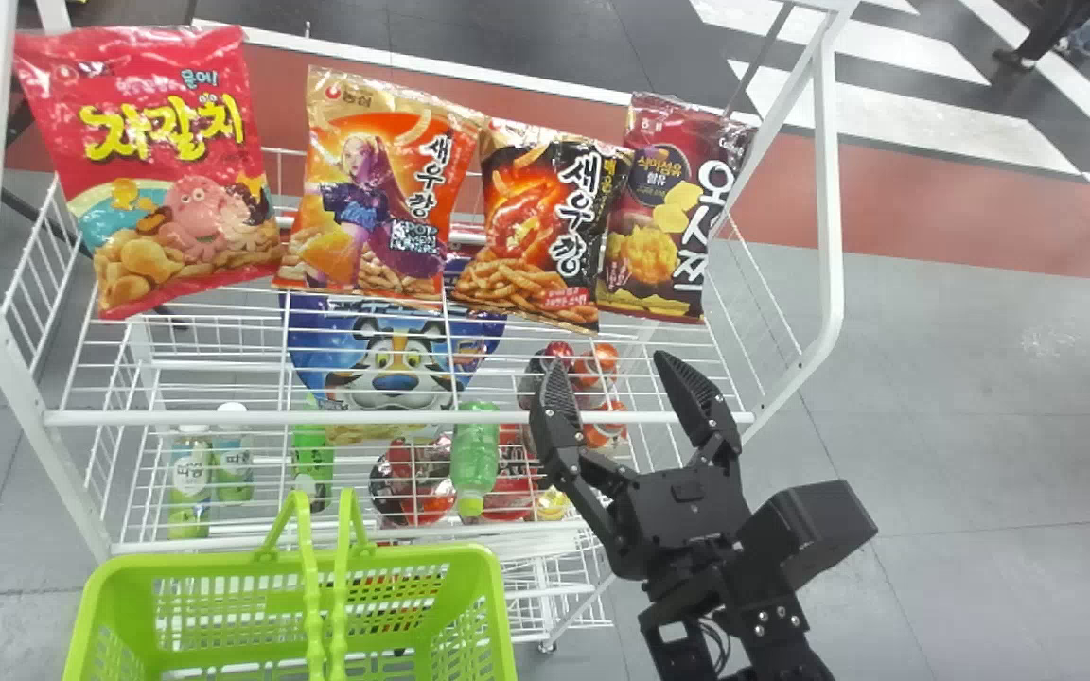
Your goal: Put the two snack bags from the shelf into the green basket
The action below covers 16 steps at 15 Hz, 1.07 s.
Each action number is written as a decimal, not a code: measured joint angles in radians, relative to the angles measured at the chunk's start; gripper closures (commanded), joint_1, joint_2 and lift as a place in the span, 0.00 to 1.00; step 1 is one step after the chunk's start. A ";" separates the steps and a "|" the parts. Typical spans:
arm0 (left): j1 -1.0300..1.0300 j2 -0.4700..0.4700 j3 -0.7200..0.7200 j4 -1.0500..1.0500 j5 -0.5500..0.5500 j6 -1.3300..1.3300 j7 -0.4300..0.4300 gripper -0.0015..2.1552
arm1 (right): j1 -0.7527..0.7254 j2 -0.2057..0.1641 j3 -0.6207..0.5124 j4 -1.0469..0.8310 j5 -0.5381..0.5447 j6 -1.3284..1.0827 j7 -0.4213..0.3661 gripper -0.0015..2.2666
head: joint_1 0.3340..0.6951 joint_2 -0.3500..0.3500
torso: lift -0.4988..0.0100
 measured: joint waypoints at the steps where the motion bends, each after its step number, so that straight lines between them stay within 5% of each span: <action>1: 0.000 0.000 0.000 0.000 0.000 0.000 0.000 0.92 | 0.000 0.000 0.000 0.000 0.000 0.001 0.000 0.07 | 1.00 0.00 | 0.96; 16: 0.012 0.018 -0.011 -0.007 -0.001 -0.001 -0.008 0.92 | -0.122 0.002 -0.006 0.086 0.008 0.098 -0.034 0.07 | 1.00 0.00 | 0.96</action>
